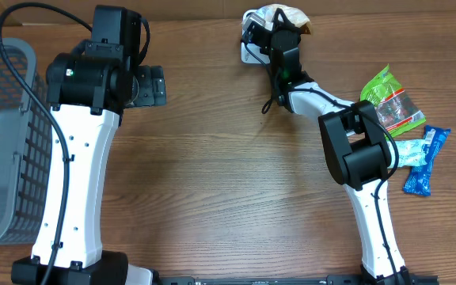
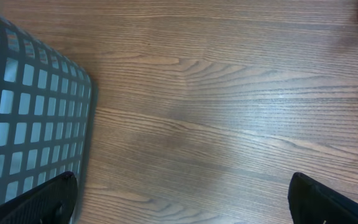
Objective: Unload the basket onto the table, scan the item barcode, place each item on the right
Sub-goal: 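Hold the tan bag against the scanner face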
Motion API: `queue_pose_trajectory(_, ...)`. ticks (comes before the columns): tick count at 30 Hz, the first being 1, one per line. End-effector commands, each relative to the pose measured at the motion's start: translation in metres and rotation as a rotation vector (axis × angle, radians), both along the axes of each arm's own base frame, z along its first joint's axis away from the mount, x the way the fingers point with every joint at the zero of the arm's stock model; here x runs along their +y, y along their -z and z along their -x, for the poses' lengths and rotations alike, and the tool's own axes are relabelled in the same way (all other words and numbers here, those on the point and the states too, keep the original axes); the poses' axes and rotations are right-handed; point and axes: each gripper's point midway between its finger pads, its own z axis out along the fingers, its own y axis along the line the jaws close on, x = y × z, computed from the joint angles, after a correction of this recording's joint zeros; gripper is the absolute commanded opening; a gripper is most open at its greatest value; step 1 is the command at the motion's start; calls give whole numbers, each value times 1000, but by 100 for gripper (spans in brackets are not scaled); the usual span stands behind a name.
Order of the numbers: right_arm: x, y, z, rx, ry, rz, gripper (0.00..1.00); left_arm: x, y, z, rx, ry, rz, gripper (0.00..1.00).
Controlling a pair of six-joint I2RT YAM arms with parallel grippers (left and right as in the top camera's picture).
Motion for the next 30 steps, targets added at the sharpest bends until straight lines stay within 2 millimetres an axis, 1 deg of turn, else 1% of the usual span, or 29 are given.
queue_pose_trajectory(1,8,-15,0,-33,-3,-12,4,3,-13,2,-34,4,-11,100)
queue_pose_trajectory(6,8,-17,0,-39,-4,-10,4,3,-13,2,-34,4,-11,100)
queue_pose_trajectory(8,7,-22,-1,-61,5,-18,4,3,-13,2,-34,4,-11,100)
queue_pose_trajectory(11,3,-39,-1,-125,26,-43,4,3,-13,2,-34,4,-11,100)
queue_pose_trajectory(14,-2,-63,1,-224,54,-84,4,3,-13,2,-34,4,-11,100)
queue_pose_trajectory(16,-2,-70,2,-250,53,-96,4,3,-13,2,-34,4,-11,100)
queue_pose_trajectory(18,-3,-69,2,-247,57,-107,4,3,-13,2,-34,4,-11,100)
queue_pose_trajectory(20,-3,-58,0,-205,63,-125,4,3,-13,2,-34,4,-11,100)
queue_pose_trajectory(23,-10,-41,0,-152,105,-178,4,3,-13,2,-34,4,-11,100)
queue_pose_trajectory(25,-17,-36,-1,-151,137,-189,4,3,-13,2,-34,4,-11,100)
queue_pose_trajectory(27,-19,-30,-1,-141,144,-184,4,3,-13,2,-34,4,-11,100)
queue_pose_trajectory(30,-21,-30,-2,-145,149,-185,4,3,-13,2,-34,4,-11,100)
